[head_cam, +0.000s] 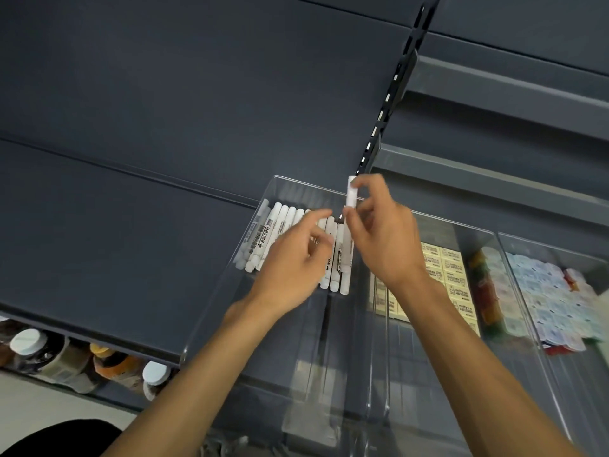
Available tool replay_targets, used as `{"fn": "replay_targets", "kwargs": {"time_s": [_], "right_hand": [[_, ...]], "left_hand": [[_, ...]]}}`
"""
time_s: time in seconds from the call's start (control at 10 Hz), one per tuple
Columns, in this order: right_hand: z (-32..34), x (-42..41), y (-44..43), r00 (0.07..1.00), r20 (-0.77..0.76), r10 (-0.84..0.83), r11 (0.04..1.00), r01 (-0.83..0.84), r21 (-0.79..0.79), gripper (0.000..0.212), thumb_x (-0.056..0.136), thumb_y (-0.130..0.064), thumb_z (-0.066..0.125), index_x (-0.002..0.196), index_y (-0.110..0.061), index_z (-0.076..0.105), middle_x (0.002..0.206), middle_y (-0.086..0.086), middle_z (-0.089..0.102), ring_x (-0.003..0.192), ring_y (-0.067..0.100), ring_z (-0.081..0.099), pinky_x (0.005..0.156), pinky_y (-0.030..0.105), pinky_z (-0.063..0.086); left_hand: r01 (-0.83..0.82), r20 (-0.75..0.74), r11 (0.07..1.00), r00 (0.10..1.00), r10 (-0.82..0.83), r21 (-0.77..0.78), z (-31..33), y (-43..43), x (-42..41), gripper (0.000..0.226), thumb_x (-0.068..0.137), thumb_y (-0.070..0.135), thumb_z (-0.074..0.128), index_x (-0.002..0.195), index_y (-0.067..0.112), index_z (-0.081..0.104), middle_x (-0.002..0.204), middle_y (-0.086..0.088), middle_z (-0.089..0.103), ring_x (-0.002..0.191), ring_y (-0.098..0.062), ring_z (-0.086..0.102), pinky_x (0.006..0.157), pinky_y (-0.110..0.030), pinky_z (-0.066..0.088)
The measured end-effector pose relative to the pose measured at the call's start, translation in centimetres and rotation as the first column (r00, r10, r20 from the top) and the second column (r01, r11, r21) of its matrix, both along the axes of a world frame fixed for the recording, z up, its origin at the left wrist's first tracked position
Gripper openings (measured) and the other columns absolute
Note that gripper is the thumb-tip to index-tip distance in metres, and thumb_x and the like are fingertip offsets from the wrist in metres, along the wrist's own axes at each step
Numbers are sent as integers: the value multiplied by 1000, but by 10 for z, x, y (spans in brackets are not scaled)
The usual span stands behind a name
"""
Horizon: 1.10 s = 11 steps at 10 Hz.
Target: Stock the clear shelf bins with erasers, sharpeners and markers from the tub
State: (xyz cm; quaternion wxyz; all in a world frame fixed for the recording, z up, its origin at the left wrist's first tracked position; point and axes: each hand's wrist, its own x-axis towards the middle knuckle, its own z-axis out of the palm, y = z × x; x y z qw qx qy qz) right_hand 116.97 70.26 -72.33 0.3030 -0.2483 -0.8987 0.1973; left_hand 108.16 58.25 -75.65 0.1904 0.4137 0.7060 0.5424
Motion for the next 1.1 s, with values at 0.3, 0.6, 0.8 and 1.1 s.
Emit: {"fn": "replay_targets", "kwargs": {"time_s": [0.3,0.6,0.8,1.1], "right_hand": [[-16,-25,11,657,689,-307,902,-30,431,29,100,-38,37,112,-23,59,98,3,70,115,26,50,103,39,25],[-20,-33,19,571,740,-355,877,-70,475,22,99,-34,44,114,-21,53,90,1,66,107,22,53,99,36,25],[-20,-35,22,699,640,-318,924,79,374,34,100,-40,35,105,-19,61,92,3,68,94,24,62,103,39,25],[-8,16,24,1000,12,-26,979,28,-202,12,94,-24,54,99,-21,64,93,-3,68,96,18,56,90,36,42]], "left_hand": [[-168,-554,943,832,-19,-286,-25,6,1,45,94,24,50,139,22,48,127,1,50,120,-20,38,99,-29,26],[-143,-572,939,818,-66,-312,-32,11,-2,47,92,27,51,138,22,47,126,1,43,123,-19,33,99,-31,23],[-168,-582,929,811,-60,-330,-34,23,-4,48,85,33,39,128,19,56,117,-1,48,114,-23,39,93,-35,26],[-207,-408,956,906,108,-207,-27,23,10,35,99,30,43,130,21,54,123,2,56,120,-20,44,97,-30,23]]}}
